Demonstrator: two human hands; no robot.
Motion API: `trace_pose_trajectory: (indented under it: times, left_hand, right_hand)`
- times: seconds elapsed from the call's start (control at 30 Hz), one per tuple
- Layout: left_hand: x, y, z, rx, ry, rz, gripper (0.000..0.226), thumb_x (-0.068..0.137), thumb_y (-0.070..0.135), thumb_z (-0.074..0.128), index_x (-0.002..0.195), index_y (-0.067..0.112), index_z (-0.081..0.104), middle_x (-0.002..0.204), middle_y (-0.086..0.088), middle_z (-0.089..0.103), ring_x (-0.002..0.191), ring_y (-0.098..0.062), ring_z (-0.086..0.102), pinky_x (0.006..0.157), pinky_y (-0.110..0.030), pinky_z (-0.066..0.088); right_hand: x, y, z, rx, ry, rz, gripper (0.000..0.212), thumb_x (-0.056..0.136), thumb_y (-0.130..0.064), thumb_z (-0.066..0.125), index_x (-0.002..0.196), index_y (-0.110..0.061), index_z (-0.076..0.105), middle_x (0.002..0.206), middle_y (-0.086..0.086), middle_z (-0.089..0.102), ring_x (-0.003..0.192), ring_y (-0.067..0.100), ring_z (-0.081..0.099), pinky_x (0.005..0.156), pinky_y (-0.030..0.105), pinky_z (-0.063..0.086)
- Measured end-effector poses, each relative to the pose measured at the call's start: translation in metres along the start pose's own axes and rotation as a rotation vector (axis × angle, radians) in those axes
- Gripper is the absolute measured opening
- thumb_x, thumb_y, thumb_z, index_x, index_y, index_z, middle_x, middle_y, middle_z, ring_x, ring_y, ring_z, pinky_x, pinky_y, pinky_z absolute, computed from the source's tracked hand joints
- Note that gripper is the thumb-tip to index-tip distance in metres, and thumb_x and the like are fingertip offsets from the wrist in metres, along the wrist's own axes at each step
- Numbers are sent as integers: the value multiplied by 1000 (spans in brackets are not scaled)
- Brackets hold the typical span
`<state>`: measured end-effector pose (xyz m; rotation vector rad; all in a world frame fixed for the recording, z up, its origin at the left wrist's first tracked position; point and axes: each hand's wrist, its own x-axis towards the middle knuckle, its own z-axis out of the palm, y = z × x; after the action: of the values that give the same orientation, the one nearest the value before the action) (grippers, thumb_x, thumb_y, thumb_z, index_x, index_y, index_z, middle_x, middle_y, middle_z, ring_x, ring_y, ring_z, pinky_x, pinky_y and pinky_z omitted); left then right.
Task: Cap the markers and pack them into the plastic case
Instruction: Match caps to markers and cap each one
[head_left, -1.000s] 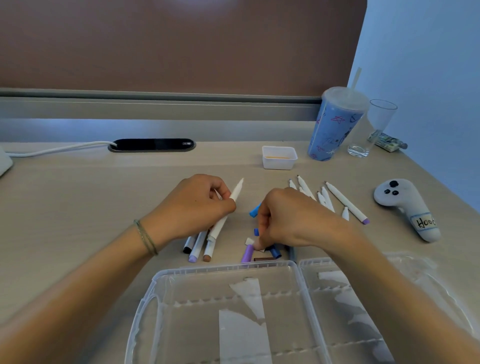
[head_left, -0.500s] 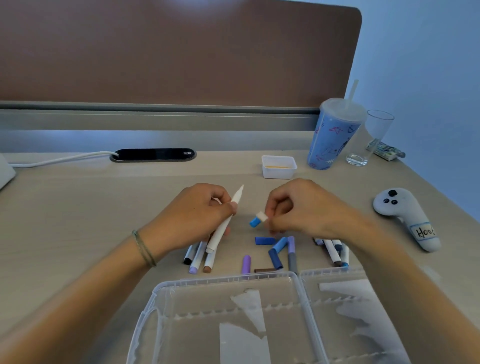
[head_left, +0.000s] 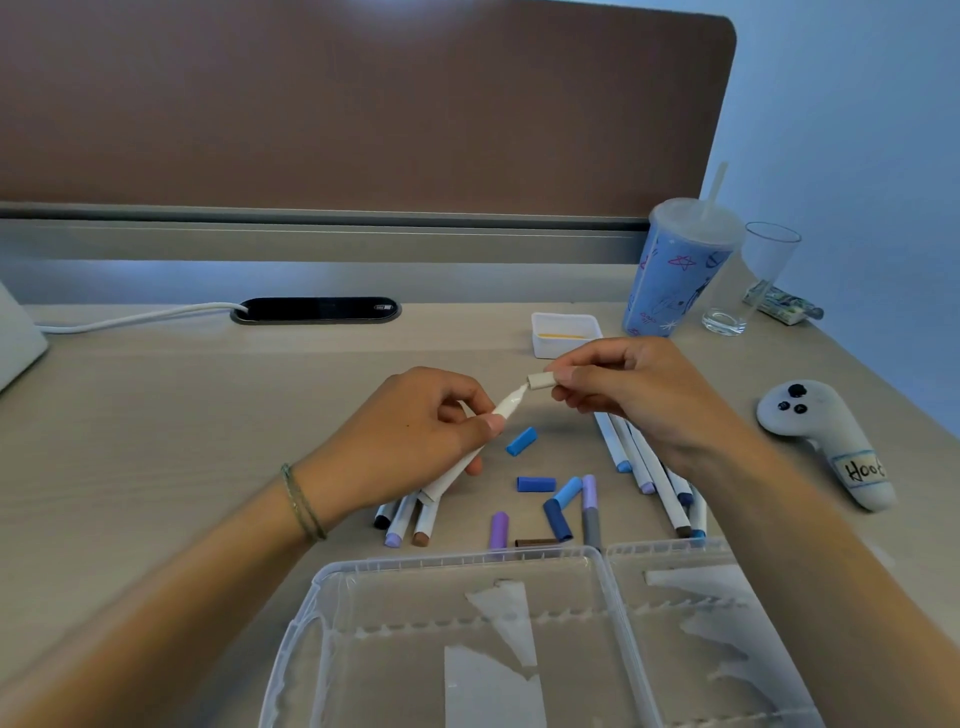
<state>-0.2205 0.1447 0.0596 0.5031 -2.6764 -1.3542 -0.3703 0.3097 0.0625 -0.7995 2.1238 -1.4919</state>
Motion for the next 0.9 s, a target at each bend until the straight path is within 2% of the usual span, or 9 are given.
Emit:
trace_pose_trajectory:
  times: [0.2, 0.37, 0.53, 0.67, 0.77, 0.83, 0.9]
  left_hand:
    - [0, -2, 2, 6, -12, 13, 13, 94, 36, 65, 98, 26, 73, 73, 5, 76, 69, -4, 72, 71, -20, 55]
    - [1, -4, 4, -61, -25, -22, 16, 93, 33, 67, 95, 20, 77, 72, 4, 76, 65, -4, 71, 58, -12, 49]
    - [1, -6, 10, 1, 29, -15, 14, 94, 31, 66, 92, 20, 75, 70, 6, 76, 65, -4, 71, 69, -21, 54]
    - [1, -5, 14, 46, 114, 3, 12, 95, 27, 66, 88, 20, 74, 69, 5, 74, 64, -3, 69, 68, -19, 51]
    - [2, -5, 15, 95, 108, -10, 10, 94, 27, 67, 87, 22, 72, 70, 6, 74, 64, -3, 69, 68, -18, 51]
    - [2, -5, 15, 116, 53, -22, 12, 94, 30, 67, 88, 21, 72, 71, 5, 74, 68, -7, 71, 73, -25, 56]
    - [2, -5, 17, 206, 40, 0, 18, 93, 35, 67, 84, 20, 72, 71, 2, 73, 69, -13, 69, 71, -28, 57]
  right_hand:
    - [-3, -3, 7, -54, 20, -73, 15, 92, -8, 71, 96, -19, 81, 86, 0, 79, 81, 12, 73, 74, 20, 59]
    - [-6, -5, 24, -30, 152, -137, 14, 88, -8, 76, 89, -22, 79, 78, -2, 78, 77, 14, 75, 75, 23, 60]
    - [-9, -2, 41, -83, 246, -207, 10, 87, -11, 78, 89, -20, 81, 75, -8, 77, 71, 13, 74, 73, 21, 60]
    - [-10, -1, 46, -102, 282, -234, 9, 87, -14, 78, 96, -16, 81, 81, -8, 77, 73, 10, 74, 75, 20, 60]
    - [-10, -1, 45, -126, 262, -238, 9, 87, -12, 78, 94, -15, 81, 80, -10, 76, 73, 8, 73, 73, 16, 58]
    - [-9, -2, 42, -152, 196, -202, 9, 89, -11, 75, 96, -14, 81, 81, -7, 77, 73, 8, 74, 72, 15, 58]
    - [-7, -4, 34, -179, 118, -145, 12, 94, -13, 70, 97, -15, 82, 82, -4, 78, 74, 10, 74, 72, 18, 60]
